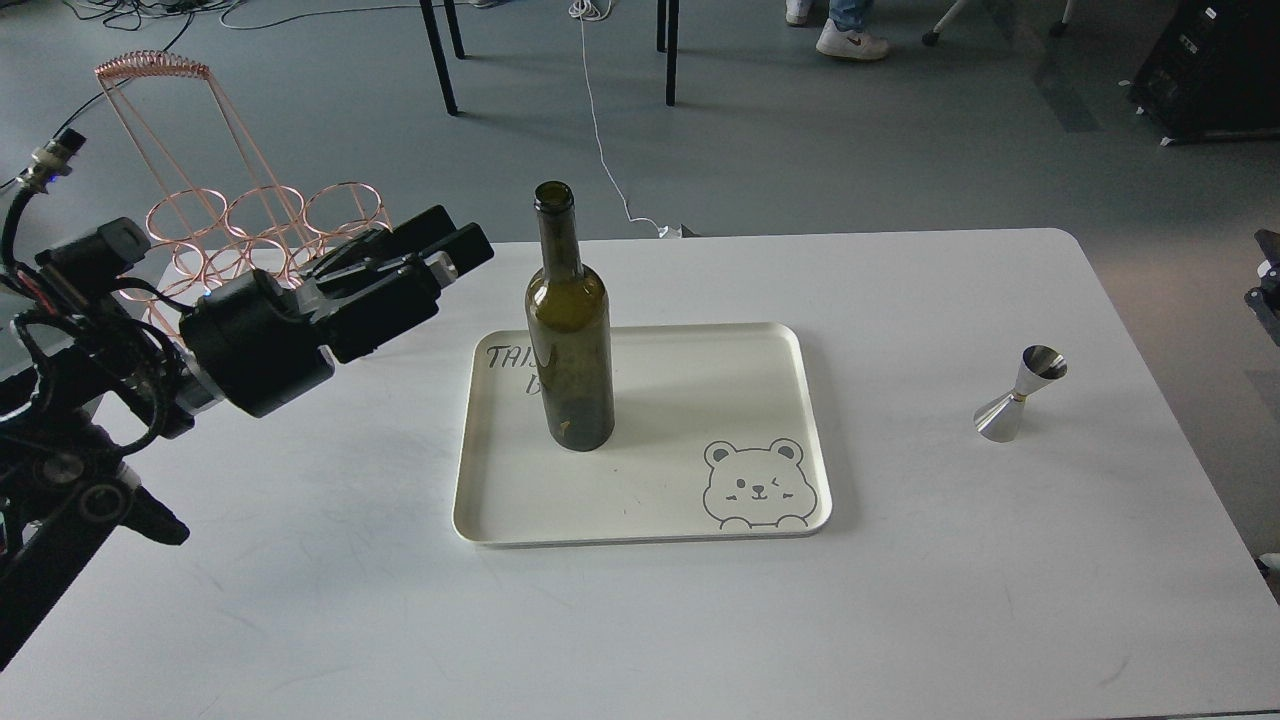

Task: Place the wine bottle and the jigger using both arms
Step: 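Reach the left gripper to the wine bottle neck and grasp it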

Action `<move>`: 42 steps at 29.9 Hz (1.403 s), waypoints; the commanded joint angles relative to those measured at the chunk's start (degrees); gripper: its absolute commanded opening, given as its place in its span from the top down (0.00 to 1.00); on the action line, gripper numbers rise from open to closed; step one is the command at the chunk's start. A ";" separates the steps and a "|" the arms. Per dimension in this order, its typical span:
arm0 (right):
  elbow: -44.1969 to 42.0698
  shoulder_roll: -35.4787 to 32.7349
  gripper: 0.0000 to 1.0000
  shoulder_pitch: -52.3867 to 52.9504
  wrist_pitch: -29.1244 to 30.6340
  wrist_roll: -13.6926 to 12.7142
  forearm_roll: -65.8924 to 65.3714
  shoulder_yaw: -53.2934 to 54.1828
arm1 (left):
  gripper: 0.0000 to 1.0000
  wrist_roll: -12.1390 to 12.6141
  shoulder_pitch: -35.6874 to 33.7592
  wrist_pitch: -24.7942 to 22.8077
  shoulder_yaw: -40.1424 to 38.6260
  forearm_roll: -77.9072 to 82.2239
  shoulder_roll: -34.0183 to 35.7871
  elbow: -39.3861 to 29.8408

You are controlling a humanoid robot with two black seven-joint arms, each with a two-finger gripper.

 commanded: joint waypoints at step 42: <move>-0.23 0.34 0.02 -0.06 -0.21 0.00 0.13 -0.11 | 0.76 0.03 -16.70 1.43 11.18 15.18 -9.83 17.27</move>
